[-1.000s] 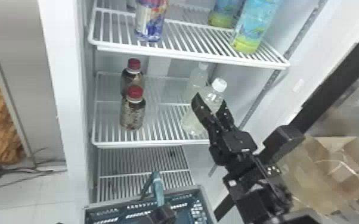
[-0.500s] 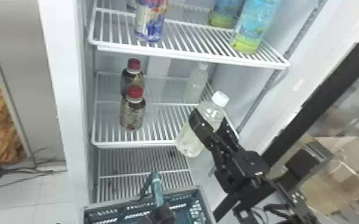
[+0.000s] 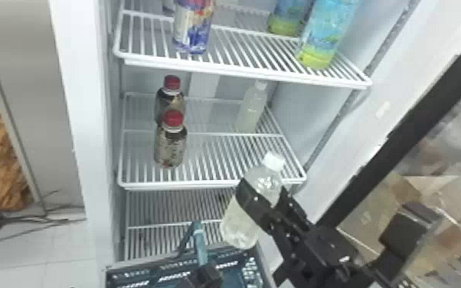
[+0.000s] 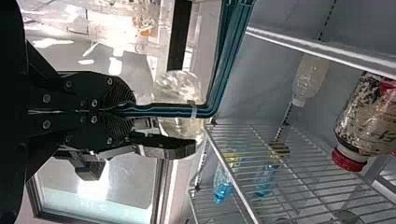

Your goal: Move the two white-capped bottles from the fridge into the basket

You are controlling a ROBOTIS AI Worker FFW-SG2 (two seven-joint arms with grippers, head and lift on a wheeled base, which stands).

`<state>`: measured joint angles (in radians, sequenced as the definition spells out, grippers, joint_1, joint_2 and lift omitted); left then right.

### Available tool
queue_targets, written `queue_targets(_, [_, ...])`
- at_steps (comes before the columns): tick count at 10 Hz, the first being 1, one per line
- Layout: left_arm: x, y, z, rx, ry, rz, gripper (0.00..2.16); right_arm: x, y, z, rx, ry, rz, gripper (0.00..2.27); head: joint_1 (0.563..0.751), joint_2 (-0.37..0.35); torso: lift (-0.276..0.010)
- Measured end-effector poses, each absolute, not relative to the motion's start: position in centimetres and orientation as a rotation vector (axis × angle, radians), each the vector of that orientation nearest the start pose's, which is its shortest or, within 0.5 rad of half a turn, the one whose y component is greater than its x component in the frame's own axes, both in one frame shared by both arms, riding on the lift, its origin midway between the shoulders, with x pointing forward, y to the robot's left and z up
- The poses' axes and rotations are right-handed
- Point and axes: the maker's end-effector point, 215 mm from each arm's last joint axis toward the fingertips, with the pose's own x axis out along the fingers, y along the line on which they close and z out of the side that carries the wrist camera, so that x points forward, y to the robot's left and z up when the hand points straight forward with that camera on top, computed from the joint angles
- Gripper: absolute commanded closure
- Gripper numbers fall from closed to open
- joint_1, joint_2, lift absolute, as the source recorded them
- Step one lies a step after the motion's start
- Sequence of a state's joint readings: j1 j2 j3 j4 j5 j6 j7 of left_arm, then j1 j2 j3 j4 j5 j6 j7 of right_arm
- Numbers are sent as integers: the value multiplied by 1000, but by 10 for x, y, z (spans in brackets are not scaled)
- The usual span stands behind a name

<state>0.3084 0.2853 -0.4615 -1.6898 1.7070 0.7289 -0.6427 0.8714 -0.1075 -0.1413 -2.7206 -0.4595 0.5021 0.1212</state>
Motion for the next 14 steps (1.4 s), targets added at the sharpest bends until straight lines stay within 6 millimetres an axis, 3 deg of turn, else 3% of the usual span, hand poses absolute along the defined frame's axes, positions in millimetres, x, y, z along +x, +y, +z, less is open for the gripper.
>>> queue_targets(6, [266, -69, -327, -1796, 722, -1160, 1119, 299, -188, -316, 214, 498, 263, 866, 695, -350, -260])
queue_targets(10, [265, -70, -326, -1794, 726, -1165, 1119, 282, -194, -356, 195, 646, 254, 866, 695, -350, -260])
queue_targets(14, [265, -71, -326, -1795, 726, -1166, 1119, 278, -192, -375, 206, 699, 265, 467, 695, -350, -260])
